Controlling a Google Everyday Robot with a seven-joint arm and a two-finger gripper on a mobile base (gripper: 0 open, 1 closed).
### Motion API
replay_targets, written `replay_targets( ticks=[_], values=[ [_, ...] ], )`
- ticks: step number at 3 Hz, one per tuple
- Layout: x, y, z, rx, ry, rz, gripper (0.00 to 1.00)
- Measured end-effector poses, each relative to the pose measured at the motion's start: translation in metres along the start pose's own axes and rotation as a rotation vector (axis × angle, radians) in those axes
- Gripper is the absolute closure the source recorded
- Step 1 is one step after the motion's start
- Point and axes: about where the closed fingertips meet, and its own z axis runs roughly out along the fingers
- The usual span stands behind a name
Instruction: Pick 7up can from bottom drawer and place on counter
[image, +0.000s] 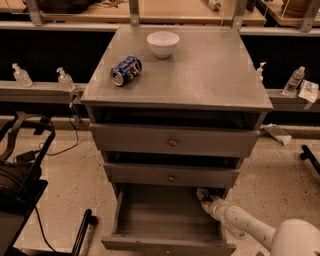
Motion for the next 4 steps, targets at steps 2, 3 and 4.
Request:
replay_targets(
  ticks=[2,3,4],
  values=[
    [0.0010,0.0042,0.0007,-0.025,0.013,-0.004,0.10],
    [0.0010,0.0044,0.0007,-0.025,0.013,-0.004,0.10],
    [0.0009,0.0048,0.0007,-0.025,0.014,-0.004,0.13]
  ],
)
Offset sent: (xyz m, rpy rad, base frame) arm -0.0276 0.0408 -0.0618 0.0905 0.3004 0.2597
